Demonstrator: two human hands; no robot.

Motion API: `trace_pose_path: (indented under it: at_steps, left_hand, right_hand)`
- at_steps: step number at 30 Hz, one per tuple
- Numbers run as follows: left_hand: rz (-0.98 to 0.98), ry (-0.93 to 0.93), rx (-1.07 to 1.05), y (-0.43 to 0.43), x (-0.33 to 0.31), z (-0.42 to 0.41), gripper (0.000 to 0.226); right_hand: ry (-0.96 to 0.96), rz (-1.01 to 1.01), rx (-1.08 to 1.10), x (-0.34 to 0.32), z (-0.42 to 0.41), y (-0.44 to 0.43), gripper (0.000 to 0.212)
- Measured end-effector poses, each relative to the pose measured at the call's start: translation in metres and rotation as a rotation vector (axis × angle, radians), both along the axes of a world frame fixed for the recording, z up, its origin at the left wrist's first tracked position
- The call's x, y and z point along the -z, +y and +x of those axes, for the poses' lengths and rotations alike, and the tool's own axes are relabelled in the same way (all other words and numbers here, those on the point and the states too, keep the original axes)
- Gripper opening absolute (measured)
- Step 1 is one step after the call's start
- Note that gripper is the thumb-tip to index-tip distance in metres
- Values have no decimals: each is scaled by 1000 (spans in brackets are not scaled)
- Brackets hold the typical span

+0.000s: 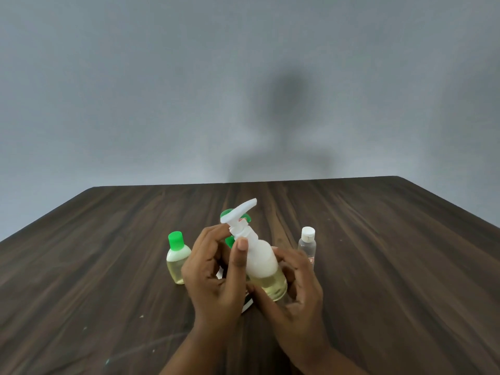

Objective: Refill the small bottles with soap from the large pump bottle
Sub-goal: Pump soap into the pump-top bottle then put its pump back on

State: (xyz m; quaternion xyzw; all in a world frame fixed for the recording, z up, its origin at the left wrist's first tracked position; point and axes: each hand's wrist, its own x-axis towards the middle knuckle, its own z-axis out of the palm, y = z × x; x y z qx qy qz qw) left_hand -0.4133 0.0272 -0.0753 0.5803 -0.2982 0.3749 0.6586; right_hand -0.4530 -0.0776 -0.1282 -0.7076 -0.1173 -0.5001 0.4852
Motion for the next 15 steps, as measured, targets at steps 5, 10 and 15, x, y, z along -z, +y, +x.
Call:
trace_pose_path:
  at_steps: [5, 10, 15]
  left_hand:
    - [-42, 91, 178, 1, -1, 0, 28]
    - [-41, 96, 143, 2, -2, -3, 26]
    - [-94, 132, 135, 4, -4, 0, 34]
  right_hand:
    - [65, 5, -79, -1, -1, 0, 37]
    - [87, 0, -87, -3, -2, 2, 36]
    - [103, -55, -41, -2, -1, 1, 40]
